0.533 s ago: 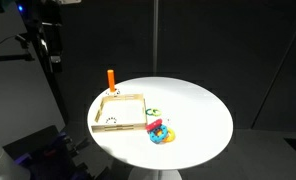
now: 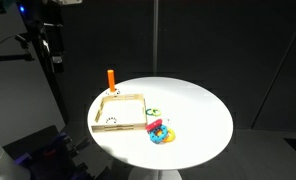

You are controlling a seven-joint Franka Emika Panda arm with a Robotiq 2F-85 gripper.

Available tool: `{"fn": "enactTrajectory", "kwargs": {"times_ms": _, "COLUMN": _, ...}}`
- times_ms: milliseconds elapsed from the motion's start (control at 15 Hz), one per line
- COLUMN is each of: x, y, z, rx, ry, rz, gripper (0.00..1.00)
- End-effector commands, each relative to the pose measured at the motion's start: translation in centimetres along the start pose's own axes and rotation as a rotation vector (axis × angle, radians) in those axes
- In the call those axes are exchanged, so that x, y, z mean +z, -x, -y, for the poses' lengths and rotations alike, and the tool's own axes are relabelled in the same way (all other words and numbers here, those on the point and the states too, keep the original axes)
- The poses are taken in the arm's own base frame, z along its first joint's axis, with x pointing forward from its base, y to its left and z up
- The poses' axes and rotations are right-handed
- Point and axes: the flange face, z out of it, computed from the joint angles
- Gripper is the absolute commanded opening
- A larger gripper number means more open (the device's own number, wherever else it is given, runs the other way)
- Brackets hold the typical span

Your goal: Pick up the black and white ring and put it on the table

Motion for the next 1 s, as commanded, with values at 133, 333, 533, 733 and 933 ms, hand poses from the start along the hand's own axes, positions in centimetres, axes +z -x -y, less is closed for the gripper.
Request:
{"fn": "enactTrajectory", "kwargs": {"times_ms": 133, "x": 0.8, "y": -3.0, "z": -0.3, "rx": 0.002, "ry": -0.022, "rz": -0.067, "gripper": 1.0}}
{"fn": "enactTrajectory", "kwargs": {"times_ms": 333, "x": 1.8, "y": -5.5, "z": -0.5, "rx": 0.004, "ry": -0.059, "rz": -0.117, "gripper": 1.0}}
{"fn": "enactTrajectory", "kwargs": {"times_ms": 533, "x": 3.4, "y": -8.2, "z": -0.5, "rx": 0.004, "ry": -0.101, "rz": -0.152, "gripper": 1.0}}
{"fn": "enactTrajectory", "kwargs": {"times_ms": 733, "x": 5.4, "y": -10.7, "z": 0.0, "rx": 0.002, "ry": -0.165, "rz": -0.185, "gripper": 1.0}}
{"fn": "enactTrajectory", "kwargs": {"times_ms": 933, "x": 7.6, "y": -13.1, "z": 1.1, "rx": -0.003, "ry": -0.223, "rz": -0.183, "gripper": 1.0}}
